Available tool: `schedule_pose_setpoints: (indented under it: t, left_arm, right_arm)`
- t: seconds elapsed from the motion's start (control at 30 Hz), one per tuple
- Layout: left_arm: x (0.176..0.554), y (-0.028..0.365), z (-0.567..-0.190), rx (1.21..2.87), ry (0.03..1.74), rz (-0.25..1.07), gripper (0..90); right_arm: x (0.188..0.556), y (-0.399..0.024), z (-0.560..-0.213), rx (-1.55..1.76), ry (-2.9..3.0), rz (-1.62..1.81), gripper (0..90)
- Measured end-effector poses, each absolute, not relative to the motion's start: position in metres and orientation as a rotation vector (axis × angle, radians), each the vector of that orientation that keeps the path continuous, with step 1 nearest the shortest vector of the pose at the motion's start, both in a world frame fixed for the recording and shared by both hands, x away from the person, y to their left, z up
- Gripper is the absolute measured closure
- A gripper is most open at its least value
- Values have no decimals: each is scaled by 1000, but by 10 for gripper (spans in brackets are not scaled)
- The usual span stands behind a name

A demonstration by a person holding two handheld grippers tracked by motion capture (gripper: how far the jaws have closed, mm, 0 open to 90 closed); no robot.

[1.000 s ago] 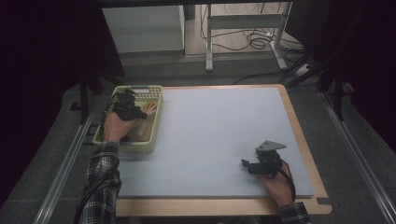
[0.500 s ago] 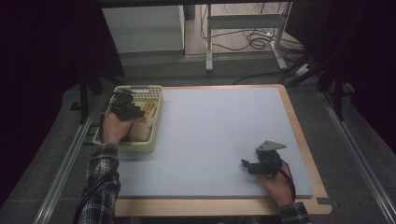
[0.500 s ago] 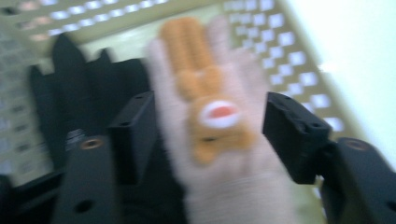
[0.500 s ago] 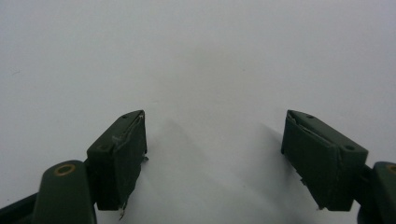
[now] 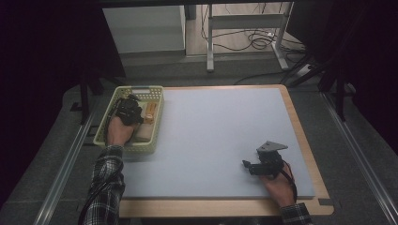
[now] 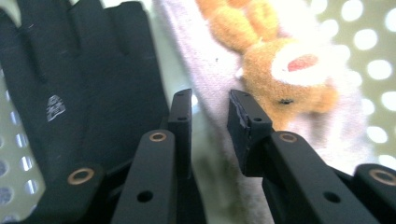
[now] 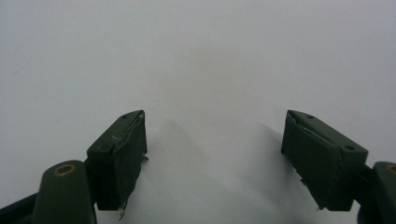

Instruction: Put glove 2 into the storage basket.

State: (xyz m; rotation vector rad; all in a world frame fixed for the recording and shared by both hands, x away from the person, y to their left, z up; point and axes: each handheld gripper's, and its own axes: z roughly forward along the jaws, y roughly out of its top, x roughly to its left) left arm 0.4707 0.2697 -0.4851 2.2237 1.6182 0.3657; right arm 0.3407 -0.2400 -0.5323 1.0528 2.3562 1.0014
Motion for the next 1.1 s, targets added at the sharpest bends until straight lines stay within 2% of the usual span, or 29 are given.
schedule_pose_setpoints:
  t: [0.2,0.3,0.37,0.6,1.1]
  left_arm:
    - [466,278,-478,2200,1630,439,596]
    - [461,282,-475,2191,1627,485,485]
    - [458,285,-473,2178,1622,501,447]
    - [445,293,-466,2103,1568,473,302]
    - [421,298,-457,2024,1465,437,155]
  right_arm:
    - [341,-240,-532,1053,2356,1001,220]
    - [341,-240,-532,1052,2356,1001,220]
    - [341,-240,-532,1053,2356,1002,220]
    - [341,-240,-532,1050,2357,999,220]
    - [341,-240,-532,1049,2355,1000,220]
